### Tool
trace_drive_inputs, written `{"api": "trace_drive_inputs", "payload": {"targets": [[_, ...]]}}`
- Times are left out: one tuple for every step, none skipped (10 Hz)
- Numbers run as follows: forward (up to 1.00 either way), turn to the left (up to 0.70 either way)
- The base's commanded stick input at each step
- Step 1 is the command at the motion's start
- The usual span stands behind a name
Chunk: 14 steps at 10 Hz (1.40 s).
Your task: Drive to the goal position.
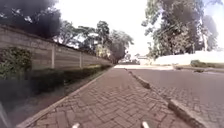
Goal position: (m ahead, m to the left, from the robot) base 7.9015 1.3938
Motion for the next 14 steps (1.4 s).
{"api": "trace_drive_inputs", "payload": {"targets": [[0.70,0.00],[0.70,0.00],[0.70,0.00],[0.70,0.00],[0.70,0.00],[0.70,0.00],[0.70,0.00],[0.70,0.00],[0.70,0.00],[0.70,0.00],[0.70,0.00],[0.70,0.00],[0.70,-0.14],[0.70,-0.34]]}}
